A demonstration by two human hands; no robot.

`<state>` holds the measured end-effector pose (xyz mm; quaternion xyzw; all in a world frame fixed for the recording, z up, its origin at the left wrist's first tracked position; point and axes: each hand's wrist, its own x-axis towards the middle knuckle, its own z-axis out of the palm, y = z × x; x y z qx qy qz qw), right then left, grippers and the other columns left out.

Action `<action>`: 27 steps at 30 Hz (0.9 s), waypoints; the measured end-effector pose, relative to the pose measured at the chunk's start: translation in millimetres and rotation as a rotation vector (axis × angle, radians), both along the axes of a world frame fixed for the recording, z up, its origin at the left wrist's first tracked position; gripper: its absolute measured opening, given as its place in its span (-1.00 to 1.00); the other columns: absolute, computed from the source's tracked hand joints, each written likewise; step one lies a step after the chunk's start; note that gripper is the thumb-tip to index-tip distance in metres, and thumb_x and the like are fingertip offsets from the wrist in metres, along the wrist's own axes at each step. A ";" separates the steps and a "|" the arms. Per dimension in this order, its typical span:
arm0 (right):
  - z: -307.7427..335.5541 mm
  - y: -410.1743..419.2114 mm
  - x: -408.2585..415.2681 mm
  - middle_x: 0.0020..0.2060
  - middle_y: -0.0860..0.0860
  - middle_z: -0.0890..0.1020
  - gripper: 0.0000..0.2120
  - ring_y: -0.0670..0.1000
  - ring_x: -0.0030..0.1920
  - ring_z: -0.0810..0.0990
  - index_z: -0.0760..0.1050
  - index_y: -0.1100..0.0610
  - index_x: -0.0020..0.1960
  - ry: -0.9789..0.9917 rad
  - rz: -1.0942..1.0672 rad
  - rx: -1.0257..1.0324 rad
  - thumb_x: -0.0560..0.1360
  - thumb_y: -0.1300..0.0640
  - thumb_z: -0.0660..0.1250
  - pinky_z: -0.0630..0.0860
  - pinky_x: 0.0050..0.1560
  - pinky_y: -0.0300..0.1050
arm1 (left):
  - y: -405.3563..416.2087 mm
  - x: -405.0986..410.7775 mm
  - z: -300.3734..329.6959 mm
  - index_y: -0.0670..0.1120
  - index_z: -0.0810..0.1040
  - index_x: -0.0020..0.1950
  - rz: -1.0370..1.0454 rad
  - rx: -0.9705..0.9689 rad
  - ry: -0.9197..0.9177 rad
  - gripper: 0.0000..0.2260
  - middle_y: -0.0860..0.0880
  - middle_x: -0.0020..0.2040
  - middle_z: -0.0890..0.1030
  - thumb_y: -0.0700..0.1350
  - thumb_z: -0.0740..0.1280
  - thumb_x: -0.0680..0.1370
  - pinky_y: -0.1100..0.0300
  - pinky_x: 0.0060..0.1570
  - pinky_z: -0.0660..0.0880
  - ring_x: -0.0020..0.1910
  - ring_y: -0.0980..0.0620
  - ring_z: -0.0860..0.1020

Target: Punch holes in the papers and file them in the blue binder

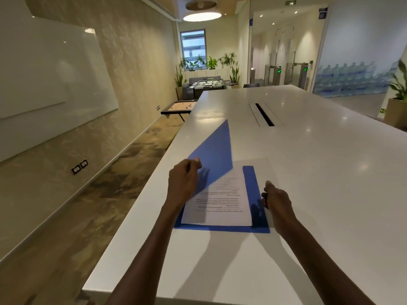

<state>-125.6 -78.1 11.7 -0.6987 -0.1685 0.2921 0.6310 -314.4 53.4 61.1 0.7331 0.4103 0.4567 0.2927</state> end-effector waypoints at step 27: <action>-55.5 -2.8 16.1 -0.26 0.09 0.59 -0.77 0.09 -0.25 0.55 0.47 0.18 -0.14 -1.056 0.406 -0.270 0.53 0.02 0.21 0.49 -0.22 0.01 | -19.9 66.3 -89.2 -0.15 0.38 0.42 -0.024 0.151 0.775 -0.61 -0.15 0.33 0.52 -0.02 0.14 0.64 0.04 0.31 0.35 0.35 -0.12 0.42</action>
